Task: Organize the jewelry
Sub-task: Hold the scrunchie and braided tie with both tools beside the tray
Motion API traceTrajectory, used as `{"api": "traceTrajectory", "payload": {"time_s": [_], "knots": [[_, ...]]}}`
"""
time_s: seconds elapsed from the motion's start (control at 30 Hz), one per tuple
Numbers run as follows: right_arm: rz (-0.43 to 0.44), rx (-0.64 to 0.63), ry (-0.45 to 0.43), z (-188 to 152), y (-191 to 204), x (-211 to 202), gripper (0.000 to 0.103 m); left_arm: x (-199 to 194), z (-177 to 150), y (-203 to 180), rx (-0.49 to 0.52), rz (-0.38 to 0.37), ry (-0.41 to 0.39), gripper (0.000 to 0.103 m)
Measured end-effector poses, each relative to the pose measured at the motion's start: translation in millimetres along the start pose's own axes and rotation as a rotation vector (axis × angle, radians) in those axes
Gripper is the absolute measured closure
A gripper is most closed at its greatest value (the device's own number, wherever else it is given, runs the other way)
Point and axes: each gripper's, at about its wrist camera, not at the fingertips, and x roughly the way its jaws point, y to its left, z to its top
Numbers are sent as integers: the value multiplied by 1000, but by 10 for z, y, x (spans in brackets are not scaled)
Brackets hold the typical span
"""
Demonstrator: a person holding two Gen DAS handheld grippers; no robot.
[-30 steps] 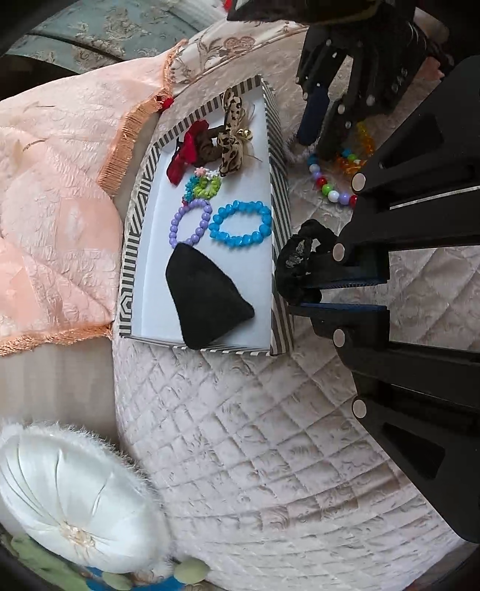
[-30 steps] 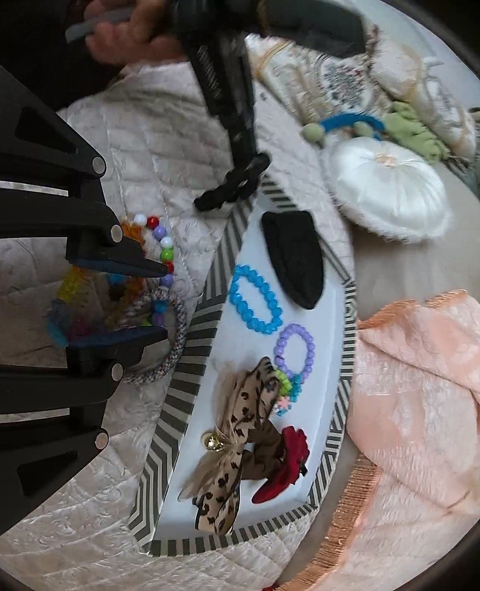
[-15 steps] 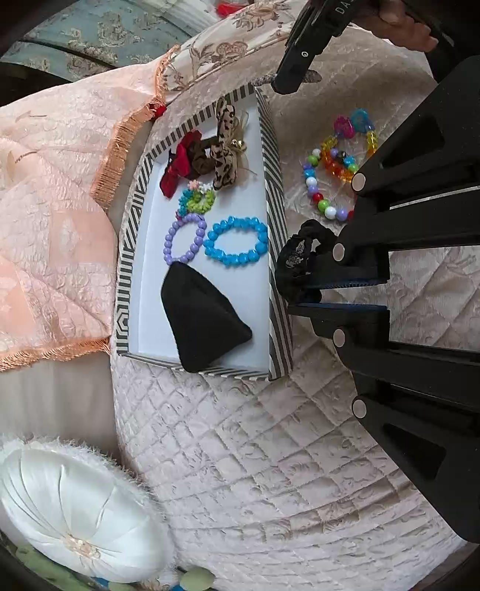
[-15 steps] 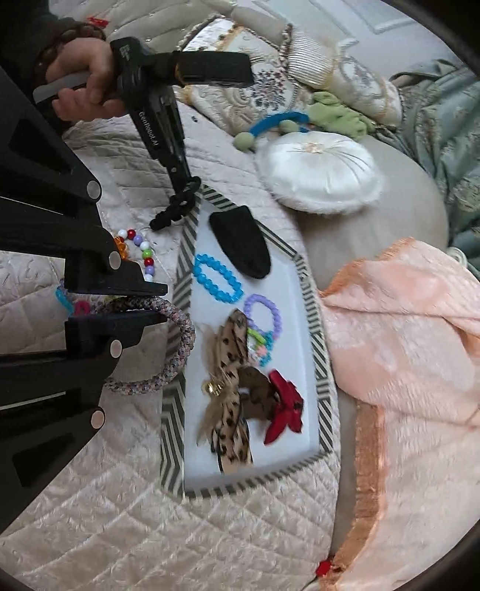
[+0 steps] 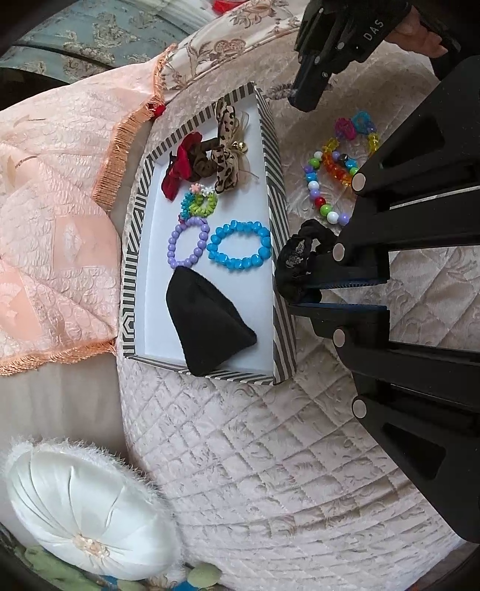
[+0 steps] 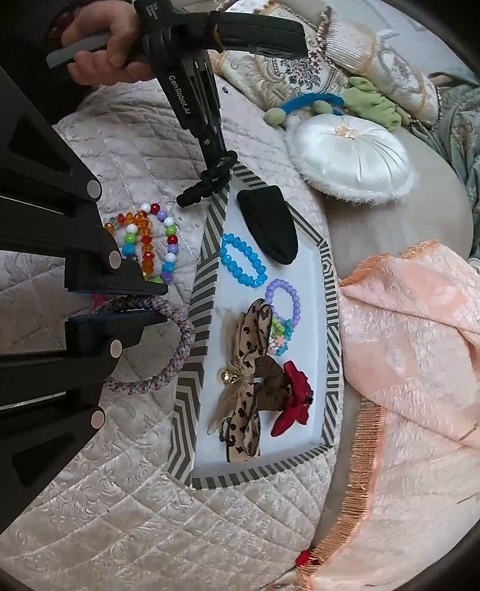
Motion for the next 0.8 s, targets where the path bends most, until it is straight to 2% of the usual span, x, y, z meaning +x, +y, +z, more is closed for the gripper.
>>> {"api": "traceTrajectory", "payload": {"time_s": [0.23, 0.43, 0.8], "knots": [[-72, -18, -5, 0, 18, 15, 96, 10, -8, -25, 15, 25, -7, 98], [-126, -61, -6, -13, 98, 39, 96, -22, -18, -40, 49, 132, -52, 98], [-130, -71, -11, -5, 128, 44, 96, -25, -11, -49, 54, 136, -59, 98]]}}
